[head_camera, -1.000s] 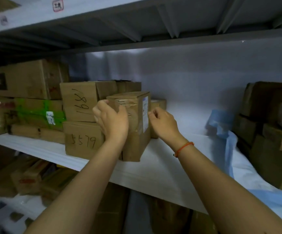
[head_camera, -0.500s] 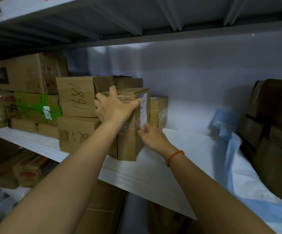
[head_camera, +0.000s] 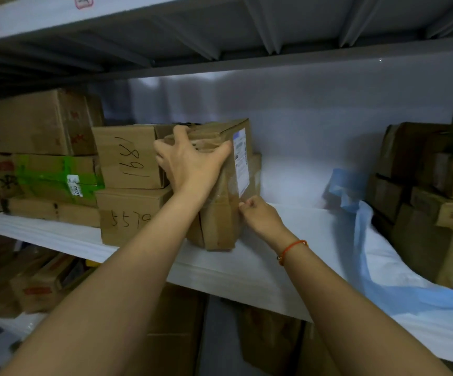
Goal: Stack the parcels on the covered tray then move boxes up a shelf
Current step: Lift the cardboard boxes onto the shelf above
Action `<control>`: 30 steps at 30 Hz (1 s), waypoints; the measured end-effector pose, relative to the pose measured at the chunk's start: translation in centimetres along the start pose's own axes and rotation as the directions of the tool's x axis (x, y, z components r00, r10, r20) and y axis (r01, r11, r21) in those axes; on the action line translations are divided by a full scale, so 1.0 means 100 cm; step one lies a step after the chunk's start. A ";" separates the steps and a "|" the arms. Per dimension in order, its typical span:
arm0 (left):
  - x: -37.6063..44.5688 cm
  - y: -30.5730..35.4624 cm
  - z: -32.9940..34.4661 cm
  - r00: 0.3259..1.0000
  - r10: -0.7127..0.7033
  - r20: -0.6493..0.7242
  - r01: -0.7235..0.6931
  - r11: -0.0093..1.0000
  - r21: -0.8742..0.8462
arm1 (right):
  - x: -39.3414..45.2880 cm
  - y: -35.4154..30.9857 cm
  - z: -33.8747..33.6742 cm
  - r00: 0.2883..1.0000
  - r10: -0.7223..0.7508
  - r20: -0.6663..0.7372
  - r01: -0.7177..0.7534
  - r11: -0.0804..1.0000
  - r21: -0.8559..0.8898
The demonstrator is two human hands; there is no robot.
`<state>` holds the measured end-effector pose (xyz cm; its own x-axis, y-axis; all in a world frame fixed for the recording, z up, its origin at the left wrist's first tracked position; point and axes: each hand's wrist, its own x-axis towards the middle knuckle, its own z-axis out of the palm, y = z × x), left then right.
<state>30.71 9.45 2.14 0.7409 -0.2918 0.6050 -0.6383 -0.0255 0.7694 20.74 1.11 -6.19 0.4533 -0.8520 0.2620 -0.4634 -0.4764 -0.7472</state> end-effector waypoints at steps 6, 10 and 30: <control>-0.005 -0.007 -0.044 0.996 -0.093 0.006 0.091 0.959 -0.267 | -0.032 -0.013 0.010 0.984 0.160 -0.072 -0.142 0.967 0.212; -0.018 -0.014 -0.070 0.983 -0.178 0.048 0.183 0.905 -0.384 | -0.060 -0.028 0.014 0.965 0.240 -0.104 -0.188 0.913 0.363; -0.069 -0.020 -0.155 0.898 -0.430 0.094 0.279 0.390 -0.877 | -0.178 -0.118 -0.010 0.719 0.022 -0.695 0.350 0.852 0.389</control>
<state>30.07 26.39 -0.37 0.9200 -0.3413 0.1927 0.1412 0.7473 0.6493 17.37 21.68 -1.42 -0.2136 -0.7739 0.5962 0.0607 -0.6196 -0.7825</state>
